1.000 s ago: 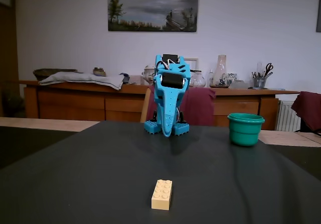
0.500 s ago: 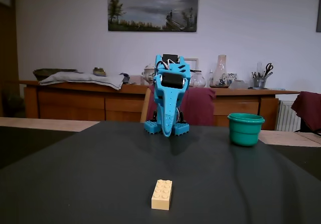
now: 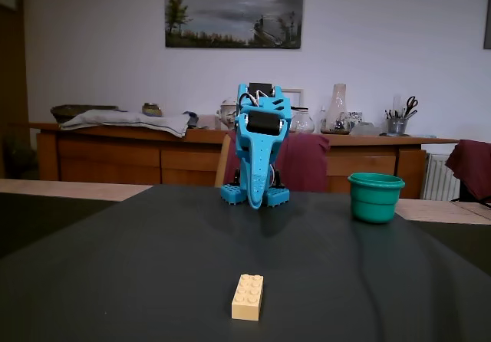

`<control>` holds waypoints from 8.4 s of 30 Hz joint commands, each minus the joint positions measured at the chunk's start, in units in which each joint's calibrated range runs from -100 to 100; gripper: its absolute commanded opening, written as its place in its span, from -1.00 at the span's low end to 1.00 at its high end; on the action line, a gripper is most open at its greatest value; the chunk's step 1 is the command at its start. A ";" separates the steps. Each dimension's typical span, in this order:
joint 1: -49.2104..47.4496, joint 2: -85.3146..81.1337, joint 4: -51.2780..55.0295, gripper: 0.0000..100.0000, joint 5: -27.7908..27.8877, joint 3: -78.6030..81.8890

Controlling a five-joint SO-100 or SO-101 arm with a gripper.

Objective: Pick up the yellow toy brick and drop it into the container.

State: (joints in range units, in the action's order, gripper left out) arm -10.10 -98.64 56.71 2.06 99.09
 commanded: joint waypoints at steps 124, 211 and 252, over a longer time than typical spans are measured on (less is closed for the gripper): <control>-5.65 13.99 6.95 -1.00 -3.11 -30.32; 2.17 89.53 -19.35 -1.00 48.33 -56.86; 4.72 101.51 -30.10 -0.55 49.85 -54.78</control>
State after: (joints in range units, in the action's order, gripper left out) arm -5.86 2.68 27.14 51.61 44.45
